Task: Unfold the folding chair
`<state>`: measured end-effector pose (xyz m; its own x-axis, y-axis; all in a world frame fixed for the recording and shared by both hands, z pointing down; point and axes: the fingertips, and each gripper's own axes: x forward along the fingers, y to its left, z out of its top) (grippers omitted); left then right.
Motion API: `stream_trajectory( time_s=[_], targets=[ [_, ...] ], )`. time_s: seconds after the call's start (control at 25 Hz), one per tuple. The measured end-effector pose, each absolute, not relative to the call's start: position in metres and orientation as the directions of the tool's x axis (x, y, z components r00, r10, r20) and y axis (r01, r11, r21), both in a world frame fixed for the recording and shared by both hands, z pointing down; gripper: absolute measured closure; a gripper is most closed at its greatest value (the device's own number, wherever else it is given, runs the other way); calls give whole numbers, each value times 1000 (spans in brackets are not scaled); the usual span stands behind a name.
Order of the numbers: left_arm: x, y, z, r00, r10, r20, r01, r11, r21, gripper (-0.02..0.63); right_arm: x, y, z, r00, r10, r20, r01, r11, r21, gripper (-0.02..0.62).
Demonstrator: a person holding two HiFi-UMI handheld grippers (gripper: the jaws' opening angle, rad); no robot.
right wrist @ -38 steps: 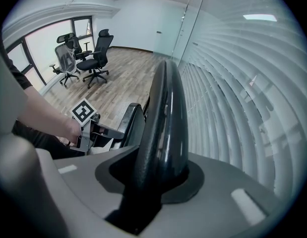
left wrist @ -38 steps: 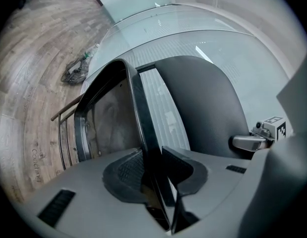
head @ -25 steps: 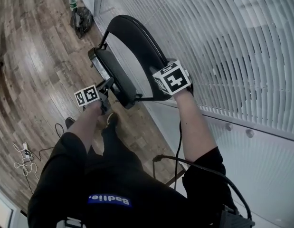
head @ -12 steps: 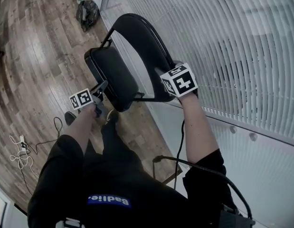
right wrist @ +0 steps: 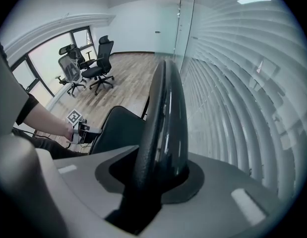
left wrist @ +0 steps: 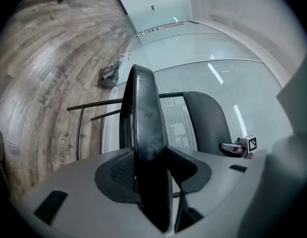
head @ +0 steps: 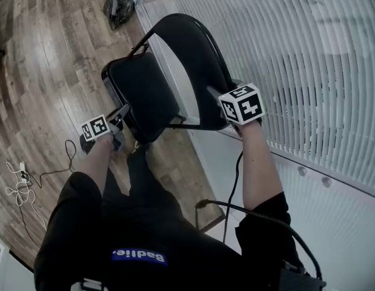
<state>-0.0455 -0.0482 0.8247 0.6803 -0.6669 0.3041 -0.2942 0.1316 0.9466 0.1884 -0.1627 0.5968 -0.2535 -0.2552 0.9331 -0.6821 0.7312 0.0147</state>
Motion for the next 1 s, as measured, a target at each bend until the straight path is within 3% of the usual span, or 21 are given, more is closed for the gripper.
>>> stream_trajectory(
  time_s=[1.0],
  targets=[
    [-130, -6, 913, 707, -649, 281, -193, 205, 959, 410, 172, -184, 636, -327, -181, 928, -689, 717, -103, 466]
  ],
)
